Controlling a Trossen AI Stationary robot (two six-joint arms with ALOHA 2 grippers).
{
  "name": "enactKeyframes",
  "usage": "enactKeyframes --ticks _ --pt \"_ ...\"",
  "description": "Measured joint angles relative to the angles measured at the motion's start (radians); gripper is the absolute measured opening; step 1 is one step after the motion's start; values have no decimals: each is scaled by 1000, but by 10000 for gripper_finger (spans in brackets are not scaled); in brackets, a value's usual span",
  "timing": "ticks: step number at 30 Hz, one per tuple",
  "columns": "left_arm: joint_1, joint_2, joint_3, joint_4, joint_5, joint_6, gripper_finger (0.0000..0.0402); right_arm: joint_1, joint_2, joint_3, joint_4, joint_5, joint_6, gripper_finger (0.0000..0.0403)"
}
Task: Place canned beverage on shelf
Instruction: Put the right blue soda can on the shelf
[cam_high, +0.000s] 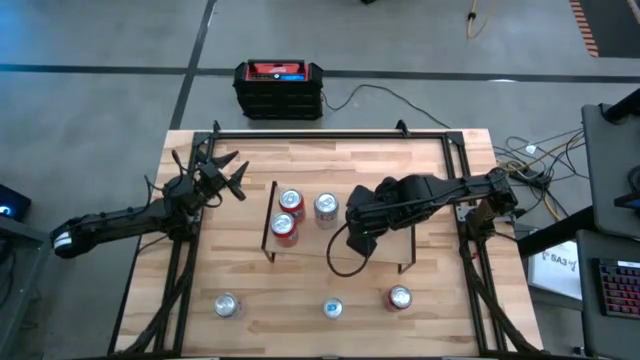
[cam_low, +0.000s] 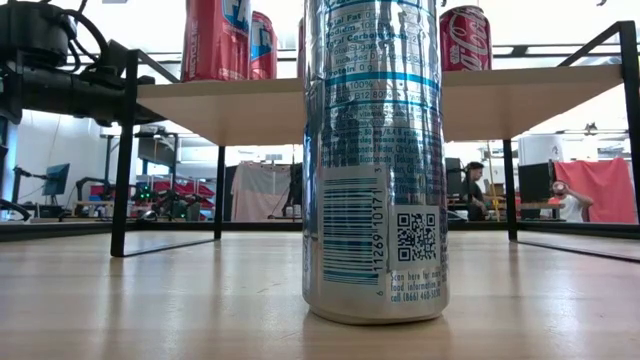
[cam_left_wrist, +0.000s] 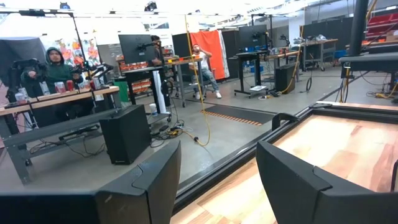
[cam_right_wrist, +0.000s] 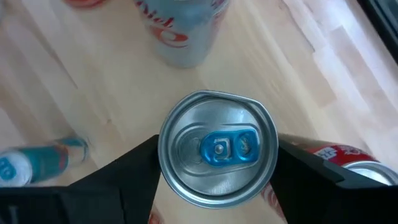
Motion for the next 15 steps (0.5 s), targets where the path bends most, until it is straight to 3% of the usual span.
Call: enactKeyframes --ticks 15 --pt "0 0 0 0 0 0 195 -3 4 0 1 96 222 260"
